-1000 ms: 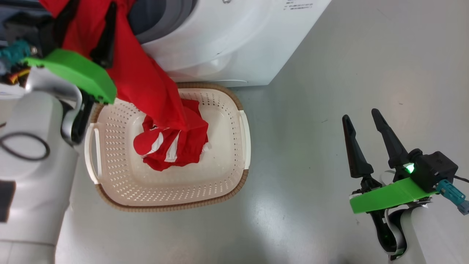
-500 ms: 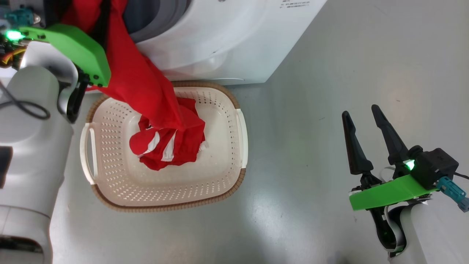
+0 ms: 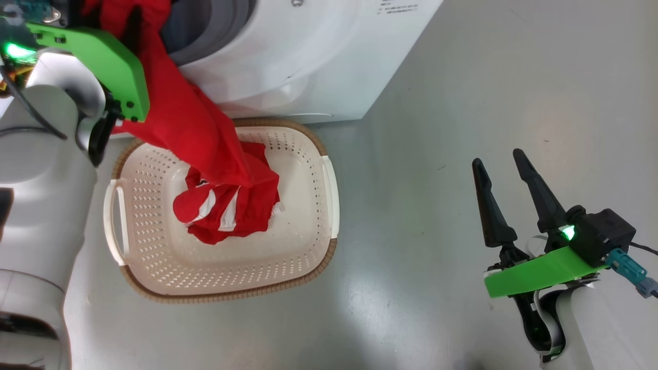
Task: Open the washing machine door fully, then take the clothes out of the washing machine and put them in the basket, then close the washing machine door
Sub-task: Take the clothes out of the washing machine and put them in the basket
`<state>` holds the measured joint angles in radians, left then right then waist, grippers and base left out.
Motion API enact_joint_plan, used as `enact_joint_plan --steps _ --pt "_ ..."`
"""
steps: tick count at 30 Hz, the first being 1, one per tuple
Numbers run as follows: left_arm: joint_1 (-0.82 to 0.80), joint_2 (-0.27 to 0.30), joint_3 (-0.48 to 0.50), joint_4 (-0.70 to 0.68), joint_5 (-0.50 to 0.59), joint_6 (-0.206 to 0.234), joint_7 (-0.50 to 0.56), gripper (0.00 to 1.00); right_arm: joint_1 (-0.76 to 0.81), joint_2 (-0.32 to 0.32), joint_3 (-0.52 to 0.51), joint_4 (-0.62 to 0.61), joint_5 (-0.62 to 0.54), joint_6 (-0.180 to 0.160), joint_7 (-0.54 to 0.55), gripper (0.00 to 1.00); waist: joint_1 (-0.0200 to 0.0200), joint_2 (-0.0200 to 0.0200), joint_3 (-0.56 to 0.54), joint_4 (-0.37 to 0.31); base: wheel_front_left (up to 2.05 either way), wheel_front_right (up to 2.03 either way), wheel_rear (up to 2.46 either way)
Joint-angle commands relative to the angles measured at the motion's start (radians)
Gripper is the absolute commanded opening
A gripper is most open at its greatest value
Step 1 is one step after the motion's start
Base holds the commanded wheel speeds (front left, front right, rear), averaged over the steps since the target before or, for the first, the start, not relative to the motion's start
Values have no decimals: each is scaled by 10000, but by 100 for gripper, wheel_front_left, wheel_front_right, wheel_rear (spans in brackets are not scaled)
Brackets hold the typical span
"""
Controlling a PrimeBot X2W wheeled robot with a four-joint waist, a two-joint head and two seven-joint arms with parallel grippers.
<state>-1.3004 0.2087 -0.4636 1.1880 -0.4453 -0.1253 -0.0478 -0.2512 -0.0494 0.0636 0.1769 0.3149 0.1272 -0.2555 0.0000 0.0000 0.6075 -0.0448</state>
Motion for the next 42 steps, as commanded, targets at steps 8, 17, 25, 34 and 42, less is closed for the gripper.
enact_joint_plan --steps 8,17,25,34,42 --pt "-281 492 -315 82 -518 -54 -120 0 27 -8 276 -220 108 35 -63 100 0 0 -34 -70 0 0 0" --pt "-35 474 -394 -67 -1206 -54 -1421 0 53 -8 104 -238 64 35 -63 100 0 0 -68 134 0 0 0" --pt "726 735 291 -1306 -1469 85 -2129 0 139 -8 -22 -280 -25 35 -63 100 0 0 -217 360 0 0 0" --pt "3249 598 2410 -5286 -317 548 -2137 0 243 -8 -163 -277 -147 35 -63 100 0 0 -405 615 0 0 0" --pt "4607 -9 3683 -7258 505 382 -2138 0 292 -8 -206 -265 -202 35 -63 100 0 0 -506 749 0 0 0"
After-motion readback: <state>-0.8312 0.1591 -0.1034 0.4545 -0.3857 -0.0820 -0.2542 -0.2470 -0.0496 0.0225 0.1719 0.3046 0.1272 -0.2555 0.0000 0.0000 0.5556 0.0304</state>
